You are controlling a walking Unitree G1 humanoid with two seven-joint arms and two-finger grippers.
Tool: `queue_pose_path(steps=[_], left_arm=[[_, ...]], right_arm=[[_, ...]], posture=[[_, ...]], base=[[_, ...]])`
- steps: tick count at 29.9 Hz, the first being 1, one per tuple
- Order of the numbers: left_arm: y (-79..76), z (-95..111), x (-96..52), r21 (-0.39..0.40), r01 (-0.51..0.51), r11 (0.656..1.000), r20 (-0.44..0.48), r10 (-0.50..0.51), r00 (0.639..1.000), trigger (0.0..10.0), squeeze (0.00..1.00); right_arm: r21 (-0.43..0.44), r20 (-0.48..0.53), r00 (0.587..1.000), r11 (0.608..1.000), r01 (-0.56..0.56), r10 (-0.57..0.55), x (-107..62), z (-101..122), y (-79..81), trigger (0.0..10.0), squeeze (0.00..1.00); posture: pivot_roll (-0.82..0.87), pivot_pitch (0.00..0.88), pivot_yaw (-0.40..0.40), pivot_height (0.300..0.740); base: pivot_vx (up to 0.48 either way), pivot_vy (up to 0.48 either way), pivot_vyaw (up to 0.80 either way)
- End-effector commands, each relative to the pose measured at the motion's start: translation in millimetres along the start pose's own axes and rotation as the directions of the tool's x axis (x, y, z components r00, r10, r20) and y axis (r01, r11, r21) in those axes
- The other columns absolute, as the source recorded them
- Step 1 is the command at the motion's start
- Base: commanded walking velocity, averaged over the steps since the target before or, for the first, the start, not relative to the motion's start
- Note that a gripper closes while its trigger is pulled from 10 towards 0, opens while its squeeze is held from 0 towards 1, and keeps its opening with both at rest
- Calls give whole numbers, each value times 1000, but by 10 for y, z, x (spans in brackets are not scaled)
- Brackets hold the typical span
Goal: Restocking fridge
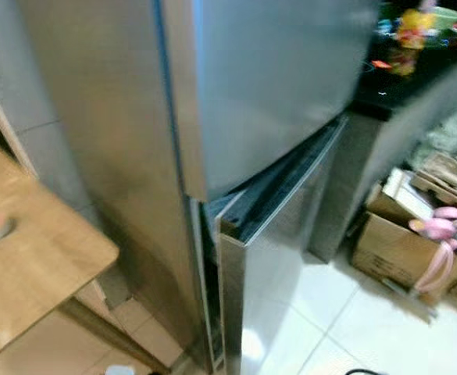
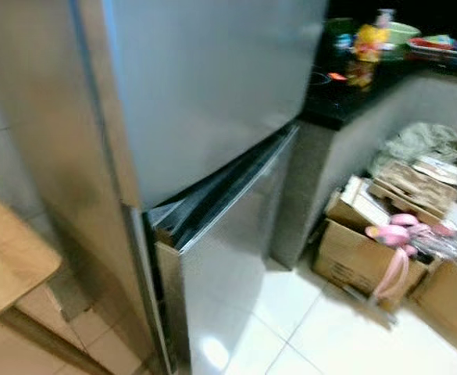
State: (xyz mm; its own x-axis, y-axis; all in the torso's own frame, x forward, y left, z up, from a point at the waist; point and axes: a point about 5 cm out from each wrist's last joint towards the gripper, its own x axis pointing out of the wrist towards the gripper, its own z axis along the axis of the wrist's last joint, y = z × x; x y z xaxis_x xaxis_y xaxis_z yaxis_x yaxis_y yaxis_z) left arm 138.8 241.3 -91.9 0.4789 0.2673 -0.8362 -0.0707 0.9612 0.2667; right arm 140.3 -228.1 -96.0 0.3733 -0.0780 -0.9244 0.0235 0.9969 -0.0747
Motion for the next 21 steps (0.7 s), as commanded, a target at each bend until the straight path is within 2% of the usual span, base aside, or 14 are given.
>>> queue_pose_path(steps=[1,9,15,20,21], left_arm=[[-30,5,-1,8,9,1000,5,-9,1000,10000,0],[-37,44,5,-2,6,1000,15,-6,1000,10000,0],[-33,55,7,-7,-1,1000,16,1,1000,10000,0],[-23,120,11,-57,-3,998,56,6,998,10000,0],[-17,174,14,-87,6,996,87,2,996,10000,0]], right_arm=[[-10,3,1000,1000,8,-8,-4,11,-35,10000,0],[-13,8,1000,1000,8,-8,-4,22,-33,10000,0],[-8,17,1000,1000,6,-6,-2,37,-22,10000,0],[-9,22,1000,1000,4,-4,-1,45,-16,10000,0],[-10,23,1000,1000,4,-4,-1,46,-15,10000,0]], posture=[[-45,0,35,740],[-48,0,33,740],[-50,0,34,740],[-50,0,34,740],[-50,0,34,740]], base=[[0,0,-788],[0,0,-798],[0,0,0],[0,0,0],[0,0,0]])
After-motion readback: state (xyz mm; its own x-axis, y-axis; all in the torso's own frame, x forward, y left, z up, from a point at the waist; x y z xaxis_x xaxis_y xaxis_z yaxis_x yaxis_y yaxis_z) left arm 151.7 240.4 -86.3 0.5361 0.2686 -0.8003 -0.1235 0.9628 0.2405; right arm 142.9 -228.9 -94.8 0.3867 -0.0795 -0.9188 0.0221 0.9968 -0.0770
